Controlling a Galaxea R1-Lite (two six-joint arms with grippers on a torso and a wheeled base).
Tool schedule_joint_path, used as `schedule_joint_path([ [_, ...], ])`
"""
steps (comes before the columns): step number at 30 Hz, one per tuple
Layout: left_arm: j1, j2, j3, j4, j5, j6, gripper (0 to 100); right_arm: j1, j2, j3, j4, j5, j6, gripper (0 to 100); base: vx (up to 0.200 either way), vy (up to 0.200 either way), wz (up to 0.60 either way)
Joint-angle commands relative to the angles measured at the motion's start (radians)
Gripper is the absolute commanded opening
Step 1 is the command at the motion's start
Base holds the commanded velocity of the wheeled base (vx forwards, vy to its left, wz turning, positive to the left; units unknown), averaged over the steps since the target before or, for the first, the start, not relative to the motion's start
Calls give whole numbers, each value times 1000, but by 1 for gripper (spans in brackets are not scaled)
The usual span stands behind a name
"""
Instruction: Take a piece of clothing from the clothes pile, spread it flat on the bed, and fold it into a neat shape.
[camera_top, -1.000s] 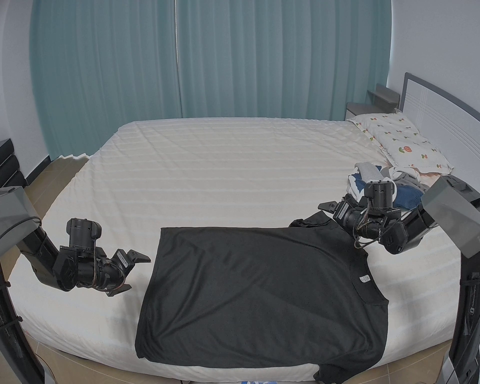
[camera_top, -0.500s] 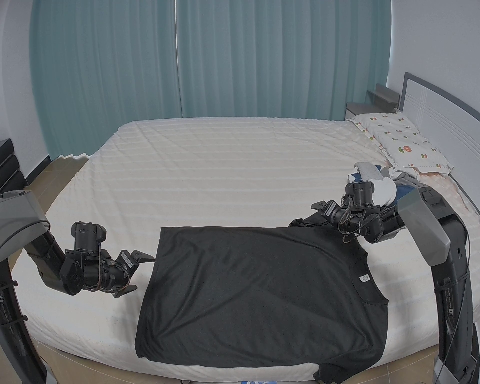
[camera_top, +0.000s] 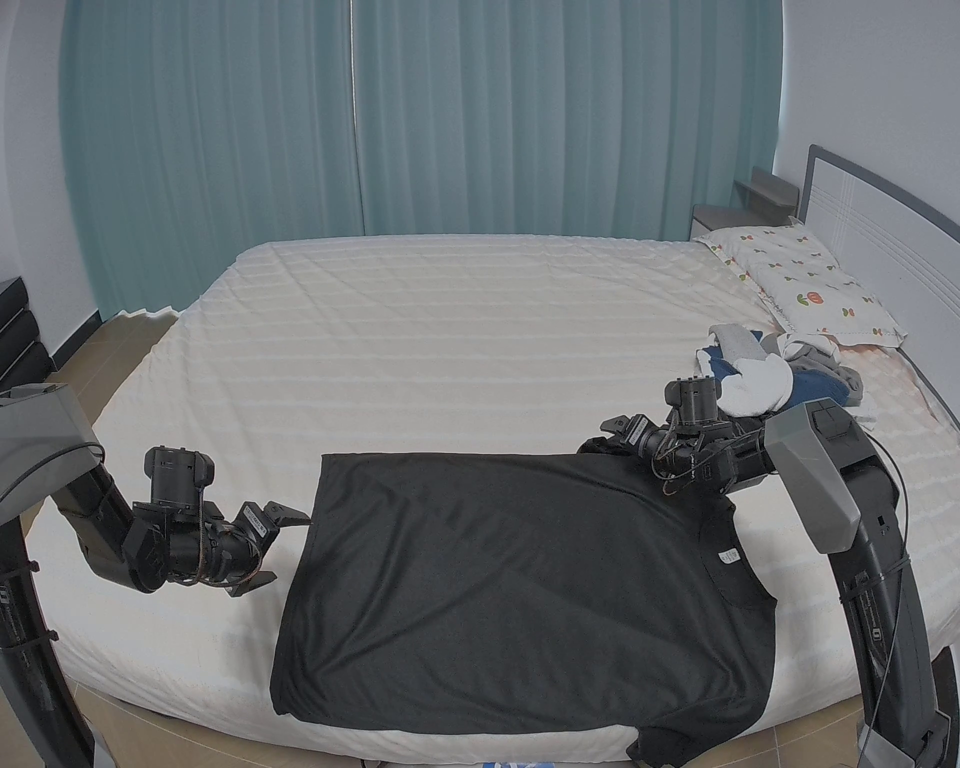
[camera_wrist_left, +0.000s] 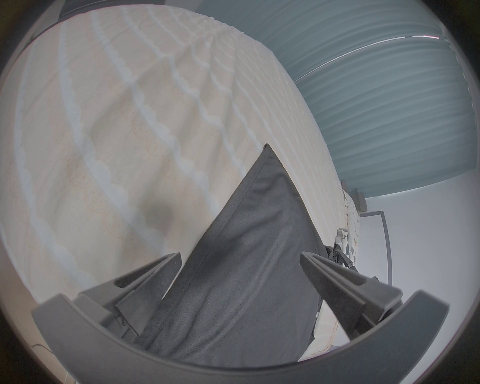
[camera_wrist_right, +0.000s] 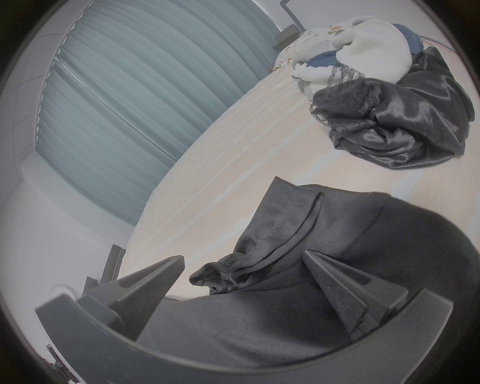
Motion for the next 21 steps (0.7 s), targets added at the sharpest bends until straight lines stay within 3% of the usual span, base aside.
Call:
schedule_joint_path([
  [1,0,1,1,1,0,0,100,6,53,-104,34,1,0,100,0,0,0],
  [5,0,1,3,0,0,0,100,4,75,-122,100,19,-3,100,0,0,0],
  [8,0,1,3,0,0,0,100,3,72,-122,91,79,-3,100,0,0,0],
  [11,0,0,9,0,0,-2,100,-2,73,-122,3,120,-2,100,0,0,0],
  [16,0,0,21,-18,0,0,100,-19,93,-122,-216,137,5,100,0,0,0],
  [21,0,0,26,-22,0,0,100,-48,95,-122,-331,162,8,100,0,0,0],
])
